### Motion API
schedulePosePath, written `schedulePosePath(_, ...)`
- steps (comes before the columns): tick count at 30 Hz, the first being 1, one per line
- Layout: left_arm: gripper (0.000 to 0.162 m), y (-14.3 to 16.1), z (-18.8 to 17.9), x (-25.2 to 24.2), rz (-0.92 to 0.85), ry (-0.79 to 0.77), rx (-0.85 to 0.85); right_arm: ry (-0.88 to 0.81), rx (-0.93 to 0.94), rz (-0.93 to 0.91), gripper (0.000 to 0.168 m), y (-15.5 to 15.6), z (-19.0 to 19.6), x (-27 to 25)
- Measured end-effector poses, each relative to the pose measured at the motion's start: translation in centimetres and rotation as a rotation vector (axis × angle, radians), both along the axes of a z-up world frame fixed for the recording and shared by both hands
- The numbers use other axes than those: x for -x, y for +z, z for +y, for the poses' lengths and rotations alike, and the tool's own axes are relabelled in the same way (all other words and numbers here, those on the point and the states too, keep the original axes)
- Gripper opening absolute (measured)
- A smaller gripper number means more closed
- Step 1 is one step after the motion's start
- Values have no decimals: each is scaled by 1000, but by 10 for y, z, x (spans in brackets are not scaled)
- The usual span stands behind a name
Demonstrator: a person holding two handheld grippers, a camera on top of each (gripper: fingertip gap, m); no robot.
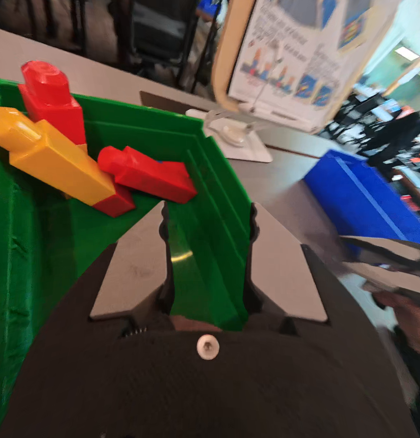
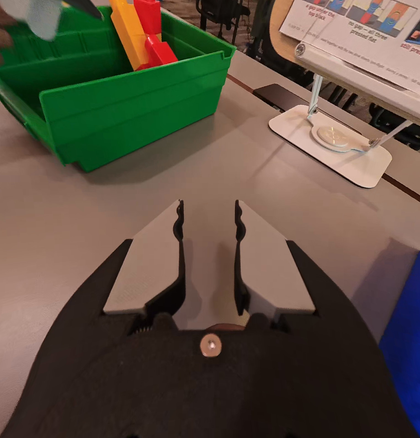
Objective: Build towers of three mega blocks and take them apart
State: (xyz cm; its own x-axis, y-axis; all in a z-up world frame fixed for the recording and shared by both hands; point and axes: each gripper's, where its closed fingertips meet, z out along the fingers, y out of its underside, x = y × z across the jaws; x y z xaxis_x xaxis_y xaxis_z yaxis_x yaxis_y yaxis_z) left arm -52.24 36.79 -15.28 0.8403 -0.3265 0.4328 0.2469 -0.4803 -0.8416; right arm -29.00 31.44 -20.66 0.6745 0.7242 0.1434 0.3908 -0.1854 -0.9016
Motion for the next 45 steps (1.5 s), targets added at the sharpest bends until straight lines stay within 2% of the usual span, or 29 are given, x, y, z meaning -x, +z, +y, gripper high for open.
schedulePosePath(2, 68, -22, 19, -1, 61, 37, 78, 2, 12, 53, 40, 4, -1, -2)
schedulePosePath(4, 67, -38, 33, -5, 37, 56, 145, 0, 36, 88, 40, 4, -2, -4)
schedulePosePath(10, 63, -76, 75, -3, 50, 168, 238, -17, 24, 74, 40, 1, -3, -9)
schedulePosePath(16, 61, -94, 104, -6, -57, 193, 290, -16, 31, 21, 41, -7, -3, -7)
schedulePosePath(19, 59, -100, 109, -11, -185, 167, 307, -8, 12, 3, 41, -6, -5, -4)
schedulePosePath(21, 52, -98, 109, -13, -260, 141, 320, -6, 10, -8, 41, -7, -5, -3)
schedulePosePath(23, 44, -92, 109, -11, -258, 128, 289, -4, 8, -8, 40, -7, -5, -3)
schedulePosePath(29, 37, -79, 103, 0, 22, 159, 170, -18, 20, 8, 40, -8, -3, -7)
schedulePosePath(38, 35, -33, 69, 6, 351, 55, -12, -13, 23, 13, 40, -9, -4, -7)
schedulePosePath(42, 34, -42, 53, 2, 432, -32, 21, -10, 9, -15, 40, -11, -5, -6)
schedulePosePath(45, 34, -69, 38, -4, 543, -133, 117, -11, 13, -18, 40, -13, -5, -6)
